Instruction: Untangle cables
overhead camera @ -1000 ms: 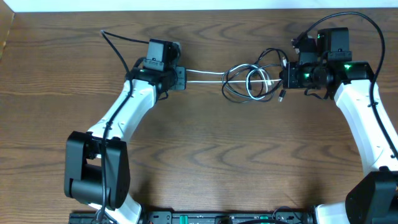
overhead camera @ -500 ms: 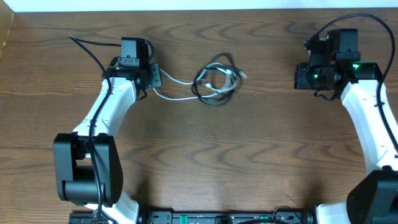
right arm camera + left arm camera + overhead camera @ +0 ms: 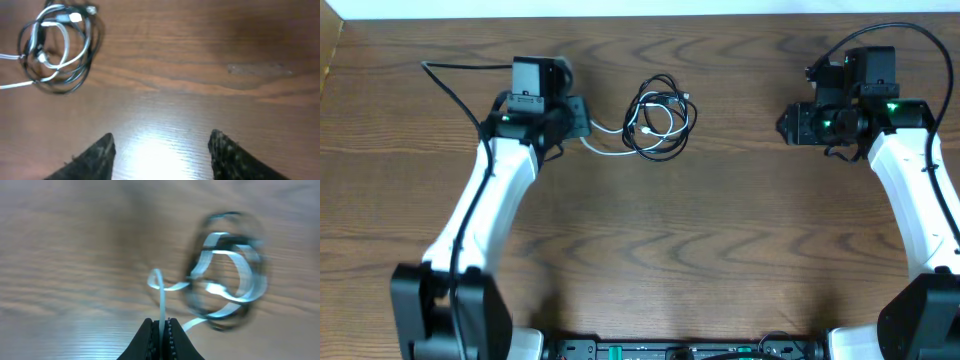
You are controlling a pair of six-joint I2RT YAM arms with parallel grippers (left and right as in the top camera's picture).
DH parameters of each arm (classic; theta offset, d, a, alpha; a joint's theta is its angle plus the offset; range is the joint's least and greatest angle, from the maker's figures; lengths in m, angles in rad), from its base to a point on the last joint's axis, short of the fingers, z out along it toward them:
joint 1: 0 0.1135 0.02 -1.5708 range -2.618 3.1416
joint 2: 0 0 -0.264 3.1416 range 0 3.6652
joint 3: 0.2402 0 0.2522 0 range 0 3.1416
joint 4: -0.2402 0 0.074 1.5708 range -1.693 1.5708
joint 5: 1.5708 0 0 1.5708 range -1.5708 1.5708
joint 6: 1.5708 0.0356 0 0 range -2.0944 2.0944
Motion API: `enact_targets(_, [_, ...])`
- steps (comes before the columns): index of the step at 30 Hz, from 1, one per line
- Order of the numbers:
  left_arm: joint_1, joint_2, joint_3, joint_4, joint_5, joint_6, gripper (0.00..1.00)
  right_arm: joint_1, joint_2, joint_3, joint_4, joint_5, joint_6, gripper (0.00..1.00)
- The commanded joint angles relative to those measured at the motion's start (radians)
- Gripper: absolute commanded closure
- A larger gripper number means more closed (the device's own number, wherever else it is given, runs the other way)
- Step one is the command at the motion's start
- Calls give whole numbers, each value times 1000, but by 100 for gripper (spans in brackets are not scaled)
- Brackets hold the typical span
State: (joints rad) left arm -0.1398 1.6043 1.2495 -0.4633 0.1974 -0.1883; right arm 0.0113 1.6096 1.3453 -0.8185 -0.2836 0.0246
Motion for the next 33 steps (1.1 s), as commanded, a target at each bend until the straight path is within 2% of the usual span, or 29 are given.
enact_targets(1, [-67, -102, -2, 8, 99, -16, 92, 7, -4, -14, 3, -127, -60, 41])
enact_targets(9, [-212, -354, -2, 43, 101, -17, 92, 101, 8, -68, 75, -134, -60, 39])
enact_targets(17, [-221, -531, -2, 34, 98, -54, 92, 253, 52, -158, 248, -138, -21, 36])
enact_targets(24, [-221, -592, -2, 19, 98, -74, 92, 359, 135, -159, 337, -107, 10, 35])
enact_targets(33, [-221, -601, -2, -5, 98, -79, 92, 416, 264, -159, 457, -167, 16, 33])
